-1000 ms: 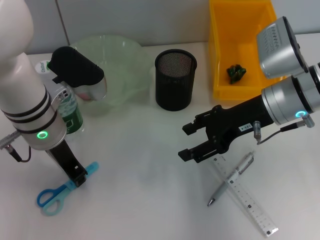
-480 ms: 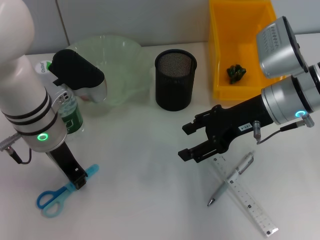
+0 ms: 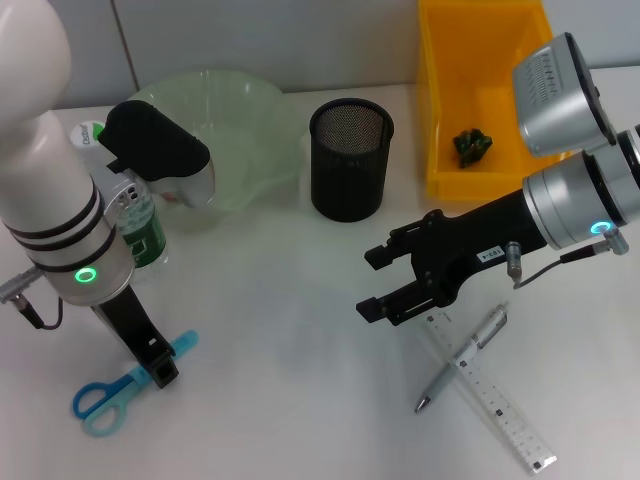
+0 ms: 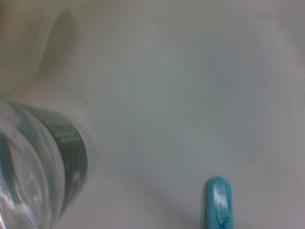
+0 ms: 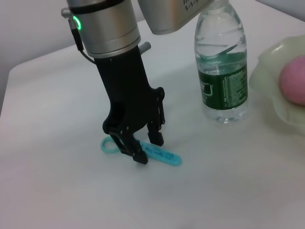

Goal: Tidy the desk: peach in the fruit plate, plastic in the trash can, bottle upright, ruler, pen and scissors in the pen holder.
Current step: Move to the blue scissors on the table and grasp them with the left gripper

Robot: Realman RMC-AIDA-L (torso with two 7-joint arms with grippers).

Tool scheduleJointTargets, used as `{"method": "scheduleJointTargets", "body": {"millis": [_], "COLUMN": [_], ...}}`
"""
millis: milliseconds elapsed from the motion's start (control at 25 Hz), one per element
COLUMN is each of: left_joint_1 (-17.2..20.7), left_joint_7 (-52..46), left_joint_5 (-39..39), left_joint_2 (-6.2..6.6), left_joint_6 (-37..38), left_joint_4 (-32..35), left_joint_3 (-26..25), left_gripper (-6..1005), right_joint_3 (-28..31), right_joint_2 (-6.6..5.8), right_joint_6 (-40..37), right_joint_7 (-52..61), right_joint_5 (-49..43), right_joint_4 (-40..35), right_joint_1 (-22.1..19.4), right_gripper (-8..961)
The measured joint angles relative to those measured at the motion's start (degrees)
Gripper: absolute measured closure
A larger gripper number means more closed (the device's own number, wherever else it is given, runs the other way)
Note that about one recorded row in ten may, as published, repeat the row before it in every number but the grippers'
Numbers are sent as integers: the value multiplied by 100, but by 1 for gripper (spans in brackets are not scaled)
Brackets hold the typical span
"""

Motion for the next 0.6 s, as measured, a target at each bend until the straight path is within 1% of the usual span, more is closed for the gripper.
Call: {"method": "scheduleJointTargets", "body": {"millis": [360, 600], "left_joint_1": [-4, -1], "left_joint_7": [-5, -12], "left_joint_5": [-1, -1], "left_joint_2": [1, 2], "left_joint_6": [-17, -24], "left_joint_4": [0, 3], "left_joint_3": [-3, -2], "left_gripper": [531, 533], "right_joint_3": [0, 0], "right_joint_2": [0, 0], "right_joint_6": [0, 0], "right_joint_7": [0, 0], "right_joint_5": [4, 9], "right_joint_4": [0, 0], "right_joint_1": [-14, -16], "right_gripper": [179, 179]}}
